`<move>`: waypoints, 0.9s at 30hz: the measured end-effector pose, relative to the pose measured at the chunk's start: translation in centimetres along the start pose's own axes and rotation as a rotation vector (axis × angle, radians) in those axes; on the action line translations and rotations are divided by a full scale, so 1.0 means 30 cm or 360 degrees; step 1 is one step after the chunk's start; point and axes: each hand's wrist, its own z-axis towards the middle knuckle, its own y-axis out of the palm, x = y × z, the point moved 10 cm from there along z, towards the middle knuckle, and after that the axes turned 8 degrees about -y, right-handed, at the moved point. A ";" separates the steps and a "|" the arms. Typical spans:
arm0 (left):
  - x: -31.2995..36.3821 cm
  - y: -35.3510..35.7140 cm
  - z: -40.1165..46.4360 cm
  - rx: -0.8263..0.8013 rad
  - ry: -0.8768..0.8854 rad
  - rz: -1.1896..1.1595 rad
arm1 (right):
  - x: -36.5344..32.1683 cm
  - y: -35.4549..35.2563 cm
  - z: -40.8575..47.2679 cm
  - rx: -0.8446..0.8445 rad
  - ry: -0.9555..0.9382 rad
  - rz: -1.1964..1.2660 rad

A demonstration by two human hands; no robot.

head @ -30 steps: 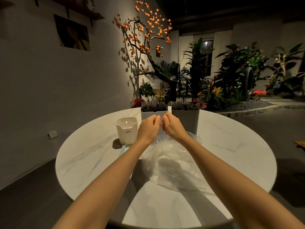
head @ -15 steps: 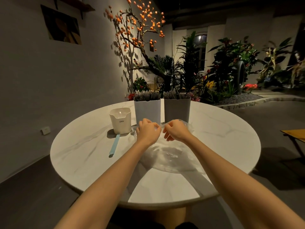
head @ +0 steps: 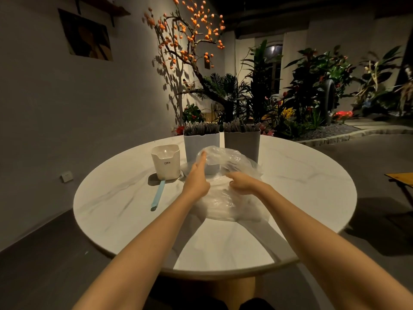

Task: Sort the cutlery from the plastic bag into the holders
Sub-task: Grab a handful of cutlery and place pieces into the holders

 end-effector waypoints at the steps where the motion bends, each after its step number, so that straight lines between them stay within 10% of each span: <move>1: 0.018 -0.016 -0.001 0.0044 0.0051 -0.0039 | -0.004 -0.019 -0.001 0.0073 -0.0016 -0.0009; 8: 0.127 -0.054 -0.019 0.0081 0.0352 -0.0238 | 0.038 -0.098 -0.025 0.0406 -0.0018 0.0149; 27: 0.211 -0.030 -0.050 -0.0062 0.0421 -0.0095 | 0.060 0.044 -0.024 -0.0107 -0.0022 0.0065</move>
